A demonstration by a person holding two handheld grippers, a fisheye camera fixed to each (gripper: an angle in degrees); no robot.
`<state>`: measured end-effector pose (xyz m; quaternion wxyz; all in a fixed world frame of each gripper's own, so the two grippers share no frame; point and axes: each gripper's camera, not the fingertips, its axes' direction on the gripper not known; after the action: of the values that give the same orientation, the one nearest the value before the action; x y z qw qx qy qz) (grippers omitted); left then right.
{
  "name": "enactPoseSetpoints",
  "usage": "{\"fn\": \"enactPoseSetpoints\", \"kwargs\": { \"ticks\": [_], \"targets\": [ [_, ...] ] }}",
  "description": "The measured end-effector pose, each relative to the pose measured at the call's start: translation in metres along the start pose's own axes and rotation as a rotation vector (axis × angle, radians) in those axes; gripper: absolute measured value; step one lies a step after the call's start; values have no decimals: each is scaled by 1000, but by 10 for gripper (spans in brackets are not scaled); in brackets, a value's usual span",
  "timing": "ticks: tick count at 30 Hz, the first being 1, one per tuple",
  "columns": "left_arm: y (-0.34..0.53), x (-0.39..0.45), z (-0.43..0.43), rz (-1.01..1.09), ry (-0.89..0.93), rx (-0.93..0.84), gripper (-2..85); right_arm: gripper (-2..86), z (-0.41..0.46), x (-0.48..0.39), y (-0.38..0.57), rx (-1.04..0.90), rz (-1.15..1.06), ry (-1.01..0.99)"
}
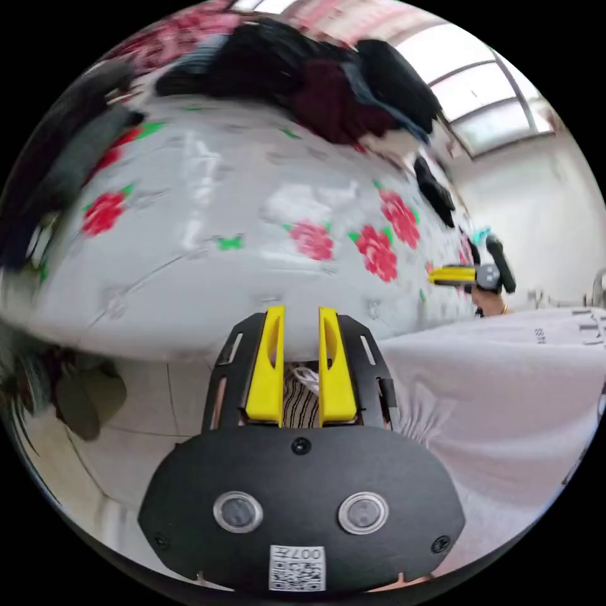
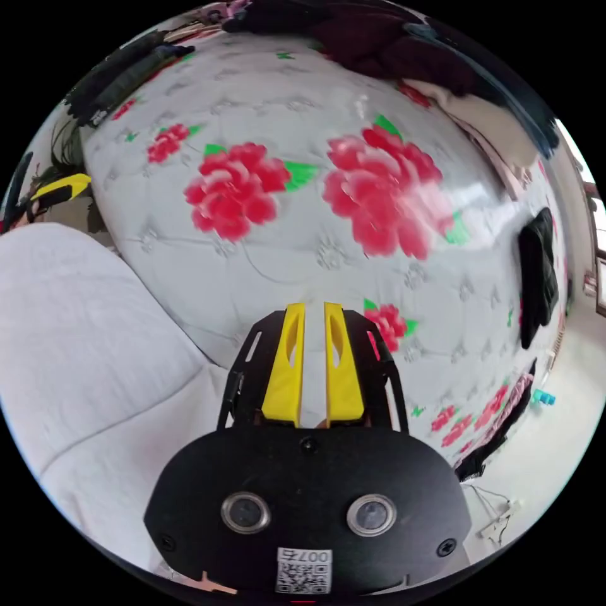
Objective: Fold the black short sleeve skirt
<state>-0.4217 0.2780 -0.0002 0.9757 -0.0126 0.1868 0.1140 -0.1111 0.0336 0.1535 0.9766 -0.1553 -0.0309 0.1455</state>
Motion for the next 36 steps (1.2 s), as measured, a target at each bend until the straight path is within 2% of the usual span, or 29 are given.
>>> {"fn": "enactPoseSetpoints", "kwargs": {
  "ticks": [3, 7, 9, 11, 13, 15, 19, 23, 26, 32, 36],
  "targets": [
    [-41, 85, 77, 207, -133, -83, 83, 46, 10, 22, 45, -13, 35, 8],
    [-83, 176, 174, 230, -118, -94, 79, 40, -5, 45, 98, 248, 84, -133],
    [-96, 213, 217, 206, -68, -106, 78, 42, -11, 64, 115, 330, 99, -240],
    [-108, 252, 261, 217, -21, -128, 77, 44, -20, 106, 132, 322, 122, -493],
    [-122, 303, 323, 274, -43, -208, 76, 46, -28, 144, 164, 340, 201, -546],
    [-131, 336, 366, 320, -89, -258, 75, 48, -41, 188, 221, 455, 305, -487],
    [-148, 393, 455, 378, -177, -343, 64, 55, -53, 332, 391, 598, 780, -267],
    [-157, 417, 527, 399, -242, -442, 63, 61, -62, 473, 548, 566, 1194, -27],
    [-162, 426, 567, 436, -326, -504, 64, 65, -75, 554, 620, 540, 1385, 55],
    [-169, 410, 615, 396, -327, -534, 64, 63, -84, 668, 679, 475, 1604, 91],
    [-171, 398, 638, 392, -318, -528, 65, 46, -73, 709, 683, 359, 1652, 69]
  ]
}}
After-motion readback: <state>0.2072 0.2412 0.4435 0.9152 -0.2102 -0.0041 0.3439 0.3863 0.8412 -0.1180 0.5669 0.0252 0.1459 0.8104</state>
